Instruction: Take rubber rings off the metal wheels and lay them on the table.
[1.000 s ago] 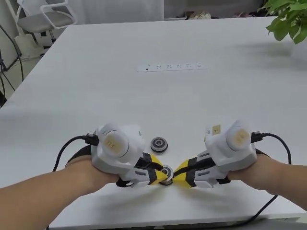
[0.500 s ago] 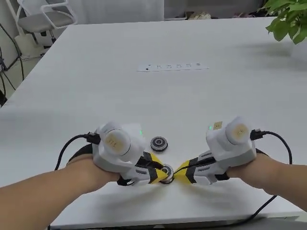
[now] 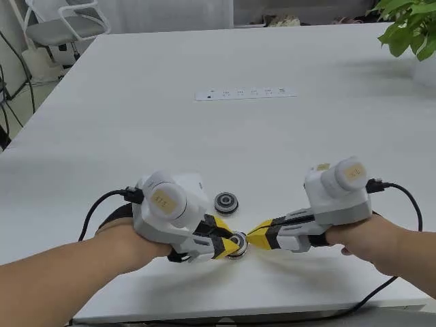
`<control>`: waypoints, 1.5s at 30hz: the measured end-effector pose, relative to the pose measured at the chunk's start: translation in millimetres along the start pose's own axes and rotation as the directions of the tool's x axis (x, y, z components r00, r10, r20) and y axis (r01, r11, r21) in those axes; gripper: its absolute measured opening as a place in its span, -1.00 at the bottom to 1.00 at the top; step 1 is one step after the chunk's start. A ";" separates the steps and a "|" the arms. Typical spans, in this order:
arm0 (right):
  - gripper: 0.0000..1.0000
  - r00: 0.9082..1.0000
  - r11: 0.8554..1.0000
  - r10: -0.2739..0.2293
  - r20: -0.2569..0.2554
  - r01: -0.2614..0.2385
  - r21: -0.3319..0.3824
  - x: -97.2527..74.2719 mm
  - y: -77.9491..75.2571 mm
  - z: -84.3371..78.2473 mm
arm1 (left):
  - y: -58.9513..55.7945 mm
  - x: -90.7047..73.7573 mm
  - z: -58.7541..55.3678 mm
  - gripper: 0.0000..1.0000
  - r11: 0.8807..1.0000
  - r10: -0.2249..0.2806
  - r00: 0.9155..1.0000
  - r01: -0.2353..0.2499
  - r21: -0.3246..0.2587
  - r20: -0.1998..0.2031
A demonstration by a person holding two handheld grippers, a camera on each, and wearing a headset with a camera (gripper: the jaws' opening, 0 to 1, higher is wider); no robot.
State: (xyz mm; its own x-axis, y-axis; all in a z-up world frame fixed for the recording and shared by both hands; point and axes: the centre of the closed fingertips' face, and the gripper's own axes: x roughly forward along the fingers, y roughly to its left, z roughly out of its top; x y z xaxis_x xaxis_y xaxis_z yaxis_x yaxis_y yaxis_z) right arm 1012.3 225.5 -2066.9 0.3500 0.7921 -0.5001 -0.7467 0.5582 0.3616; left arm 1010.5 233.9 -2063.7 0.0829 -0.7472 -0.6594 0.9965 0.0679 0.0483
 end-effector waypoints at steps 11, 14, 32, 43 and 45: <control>-1.00 1.000 1.000 0.025 0.014 -0.025 0.002 0.7 5.4 3.0 | -0.5 0.0 -0.2 -0.86 1.000 0.001 1.000 -0.001 -0.004 -0.006; -1.00 0.999 0.999 0.036 0.013 -0.036 -0.009 3.0 10.2 4.5 | -0.6 -0.1 -0.2 -0.86 1.000 0.001 1.000 -0.001 -0.006 -0.006; -1.00 0.998 0.994 0.067 0.021 -0.065 -0.083 4.5 16.0 6.3 | -0.6 -0.3 1.1 -0.86 1.000 -0.001 1.000 0.001 -0.027 0.014; -1.00 0.999 0.997 0.045 0.025 -0.043 -0.062 0.5 7.3 4.3 | -1.0 0.0 1.7 -0.85 1.000 -0.010 1.000 0.011 -0.028 0.018; -1.00 0.999 0.997 0.046 0.025 -0.045 -0.064 0.4 7.7 4.4 | -1.2 0.4 2.0 -0.84 0.999 -0.013 1.000 0.014 -0.030 0.018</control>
State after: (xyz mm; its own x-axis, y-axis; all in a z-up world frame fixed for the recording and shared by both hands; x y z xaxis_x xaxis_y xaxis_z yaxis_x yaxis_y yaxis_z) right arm 1009.2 231.1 -2060.8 0.3288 0.8230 -0.4632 -0.7964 0.5052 0.3324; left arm 1009.3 232.3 -2062.5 0.0699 -0.7601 -0.6461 0.9968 0.0777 0.0164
